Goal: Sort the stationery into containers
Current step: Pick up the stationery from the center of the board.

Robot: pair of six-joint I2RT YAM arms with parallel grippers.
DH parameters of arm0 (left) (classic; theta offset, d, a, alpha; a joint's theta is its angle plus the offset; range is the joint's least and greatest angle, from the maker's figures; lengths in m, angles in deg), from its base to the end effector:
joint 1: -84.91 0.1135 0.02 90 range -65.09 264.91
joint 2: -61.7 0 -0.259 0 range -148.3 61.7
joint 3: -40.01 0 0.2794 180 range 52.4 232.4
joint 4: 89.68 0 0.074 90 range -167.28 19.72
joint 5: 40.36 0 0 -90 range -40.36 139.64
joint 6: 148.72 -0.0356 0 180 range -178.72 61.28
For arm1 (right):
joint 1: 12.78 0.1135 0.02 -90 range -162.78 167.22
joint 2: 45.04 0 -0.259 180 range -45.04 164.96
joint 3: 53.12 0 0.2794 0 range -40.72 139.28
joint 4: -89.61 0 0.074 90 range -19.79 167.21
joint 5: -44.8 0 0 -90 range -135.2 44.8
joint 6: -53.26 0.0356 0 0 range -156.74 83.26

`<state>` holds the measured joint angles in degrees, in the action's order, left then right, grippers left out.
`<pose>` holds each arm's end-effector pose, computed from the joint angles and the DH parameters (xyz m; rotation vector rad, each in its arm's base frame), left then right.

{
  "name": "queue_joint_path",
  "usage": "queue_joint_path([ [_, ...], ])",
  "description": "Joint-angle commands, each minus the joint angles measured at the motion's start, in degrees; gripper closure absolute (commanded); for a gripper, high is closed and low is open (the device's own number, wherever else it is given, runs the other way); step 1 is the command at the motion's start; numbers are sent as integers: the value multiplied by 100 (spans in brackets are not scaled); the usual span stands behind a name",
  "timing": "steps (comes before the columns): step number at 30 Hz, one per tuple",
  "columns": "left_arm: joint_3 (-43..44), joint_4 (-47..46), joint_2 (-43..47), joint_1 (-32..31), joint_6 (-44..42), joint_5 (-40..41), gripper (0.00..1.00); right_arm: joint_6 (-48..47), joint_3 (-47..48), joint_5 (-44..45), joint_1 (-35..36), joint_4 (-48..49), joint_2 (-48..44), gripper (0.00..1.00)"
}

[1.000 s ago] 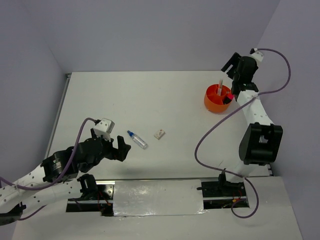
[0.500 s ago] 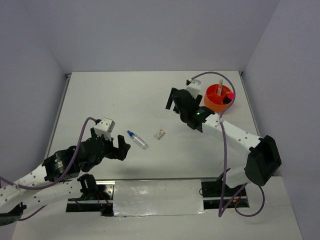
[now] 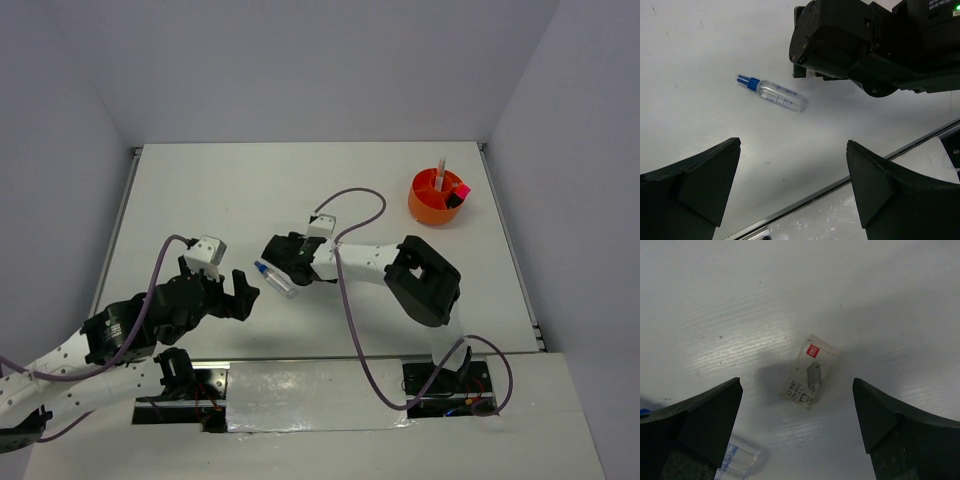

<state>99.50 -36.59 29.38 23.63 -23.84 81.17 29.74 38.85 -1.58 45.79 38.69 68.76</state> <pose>0.0853 -0.1169 0.3339 0.1105 1.9896 -0.5437 0.2366 0.3400 0.1513 0.3022 2.3175 -0.1168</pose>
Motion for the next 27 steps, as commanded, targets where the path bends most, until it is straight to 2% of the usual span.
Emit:
queue_joint_path([
  [1, 19, -175, 68, 19, 28, -50, 1, 340, -187, 130, -100, 151, -244, 3],
  [8, 28, -184, -82, 19, -24, -112, 1, 348, -583, -187, -249, 635, -121, 14],
  [11, 37, -193, -91, 19, -24, -112, 1, 348, -636, -239, -240, 741, -103, 28],
  [12, 37, -193, -82, 19, -24, -121, 1, 340, -653, -257, -240, 776, -103, 37],
  [14, 28, -210, -82, 19, -33, -121, 1, 331, -732, -327, -232, 890, -121, 48],
  [18, 19, -210, -82, 19, -33, -138, 1, 261, -908, -380, -223, 1153, -226, 63],
  [20, 19, -210, -82, 19, -42, -138, 1, -89, -1276, -520, -214, 1942, -471, 75],
  [22, 19, -210, -82, 19, -42, -156, 1, -678, -1740, -547, -231, 2862, -700, 76],
  [24, 19, -210, -91, 19, -60, -156, 1, -1774, -1979, -870, -441, 3732, -1069, 76],
  [27, 19, -228, -91, 10, -60, -173, 1, -3094, -1771, -1363, -958, 3739, -1482, 79],
])
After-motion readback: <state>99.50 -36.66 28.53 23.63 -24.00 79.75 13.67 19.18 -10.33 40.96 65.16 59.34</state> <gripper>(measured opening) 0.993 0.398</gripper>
